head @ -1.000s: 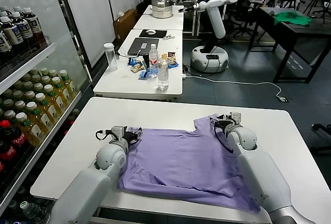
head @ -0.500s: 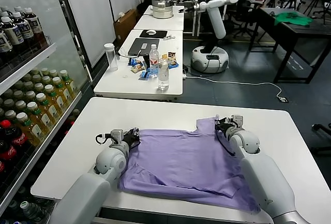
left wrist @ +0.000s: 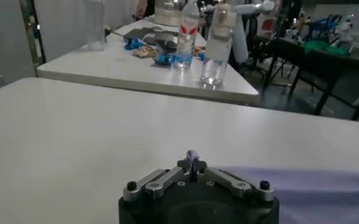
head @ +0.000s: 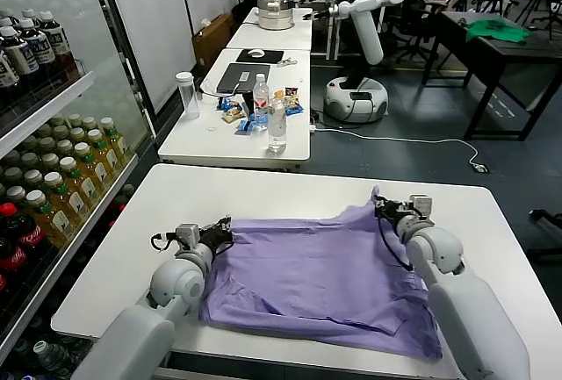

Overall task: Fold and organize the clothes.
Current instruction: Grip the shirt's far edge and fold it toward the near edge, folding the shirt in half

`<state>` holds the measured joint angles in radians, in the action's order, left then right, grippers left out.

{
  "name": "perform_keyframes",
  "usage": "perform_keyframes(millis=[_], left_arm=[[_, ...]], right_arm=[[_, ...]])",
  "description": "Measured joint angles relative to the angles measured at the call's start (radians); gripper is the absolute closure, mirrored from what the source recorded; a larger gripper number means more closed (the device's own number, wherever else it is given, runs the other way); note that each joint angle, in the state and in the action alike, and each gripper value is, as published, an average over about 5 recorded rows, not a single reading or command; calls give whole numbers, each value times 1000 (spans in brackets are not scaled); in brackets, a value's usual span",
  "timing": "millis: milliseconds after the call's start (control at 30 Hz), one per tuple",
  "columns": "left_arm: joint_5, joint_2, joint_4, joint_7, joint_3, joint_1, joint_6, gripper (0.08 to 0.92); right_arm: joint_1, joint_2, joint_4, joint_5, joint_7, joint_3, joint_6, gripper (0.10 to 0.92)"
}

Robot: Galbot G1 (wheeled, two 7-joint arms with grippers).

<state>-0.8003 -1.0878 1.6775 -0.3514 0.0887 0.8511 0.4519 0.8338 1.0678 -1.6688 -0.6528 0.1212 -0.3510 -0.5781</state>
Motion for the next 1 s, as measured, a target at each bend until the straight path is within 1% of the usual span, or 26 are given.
perform_keyframes(millis=[300, 533, 733, 1000], left_arm=[[-46, 36, 108, 0, 34, 77, 10, 902], [-58, 64, 178, 8, 42, 130, 30, 902], [-52, 85, 211, 18, 42, 171, 53, 902], [-22, 109, 229, 29, 42, 208, 93, 902]], right_arm=[[204, -10, -194, 6, -5, -133, 0, 915], [350, -1, -302, 19, -8, -217, 0, 915], [455, 15, -357, 36, -6, -263, 0, 915], [537, 37, -384, 58, 1, -283, 0, 915]])
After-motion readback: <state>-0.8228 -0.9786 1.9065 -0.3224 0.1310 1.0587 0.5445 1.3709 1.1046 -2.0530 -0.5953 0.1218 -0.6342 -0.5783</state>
